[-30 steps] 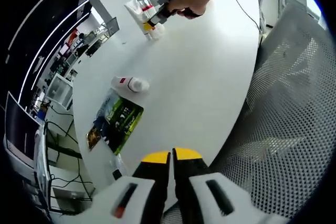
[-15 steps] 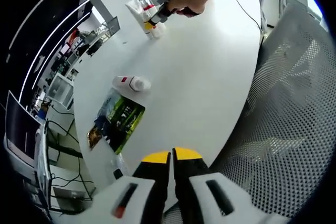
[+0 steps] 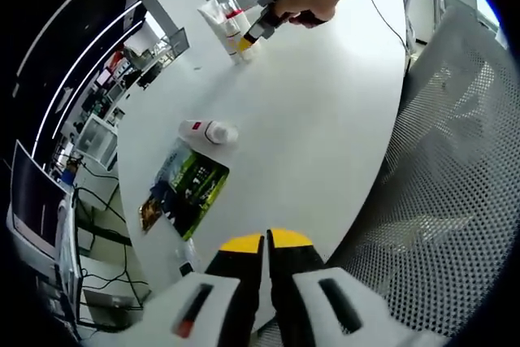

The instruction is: Arrange the skincare products in the storage area until every visible bottle or jar stands upright without overlapping.

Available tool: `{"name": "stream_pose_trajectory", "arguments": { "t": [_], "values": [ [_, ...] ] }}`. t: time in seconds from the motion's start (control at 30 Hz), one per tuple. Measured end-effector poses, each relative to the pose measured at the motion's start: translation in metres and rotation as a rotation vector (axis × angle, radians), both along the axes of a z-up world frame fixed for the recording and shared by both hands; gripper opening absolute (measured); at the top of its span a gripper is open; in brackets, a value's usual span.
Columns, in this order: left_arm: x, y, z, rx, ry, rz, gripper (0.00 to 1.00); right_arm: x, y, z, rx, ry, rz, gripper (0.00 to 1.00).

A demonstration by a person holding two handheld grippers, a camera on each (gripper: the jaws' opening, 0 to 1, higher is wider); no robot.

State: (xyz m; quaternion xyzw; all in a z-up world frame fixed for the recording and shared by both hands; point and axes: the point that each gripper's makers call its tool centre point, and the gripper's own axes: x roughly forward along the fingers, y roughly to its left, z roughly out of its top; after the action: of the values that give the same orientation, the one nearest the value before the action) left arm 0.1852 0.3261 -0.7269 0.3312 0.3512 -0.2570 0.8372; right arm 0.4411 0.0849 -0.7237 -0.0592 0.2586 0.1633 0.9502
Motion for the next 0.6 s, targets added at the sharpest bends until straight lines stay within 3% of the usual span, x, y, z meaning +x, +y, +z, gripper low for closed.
{"name": "stream_pose_trajectory", "arguments": {
  "t": [0.17,0.27,0.43,0.5,0.6],
  "values": [
    [0.001,0.0,0.003,-0.004,-0.014,0.004,0.0,-0.046,0.021,-0.012,-0.007,0.068,0.08,0.39],
    [0.002,0.001,0.004,-0.005,-0.023,0.007,0.0,-0.082,0.041,-0.019,0.007,0.147,0.153,0.43],
    [0.005,0.002,0.009,-0.011,-0.049,0.018,0.0,-0.106,0.064,-0.023,0.035,0.231,0.196,0.55],
    [0.005,0.0,0.011,-0.011,-0.062,0.013,0.0,-0.114,0.086,-0.019,0.094,0.285,0.207,0.59],
    [0.006,0.0,0.014,-0.017,-0.074,0.014,0.0,-0.107,0.12,0.005,0.149,0.249,0.257,0.62]
  ]
}}
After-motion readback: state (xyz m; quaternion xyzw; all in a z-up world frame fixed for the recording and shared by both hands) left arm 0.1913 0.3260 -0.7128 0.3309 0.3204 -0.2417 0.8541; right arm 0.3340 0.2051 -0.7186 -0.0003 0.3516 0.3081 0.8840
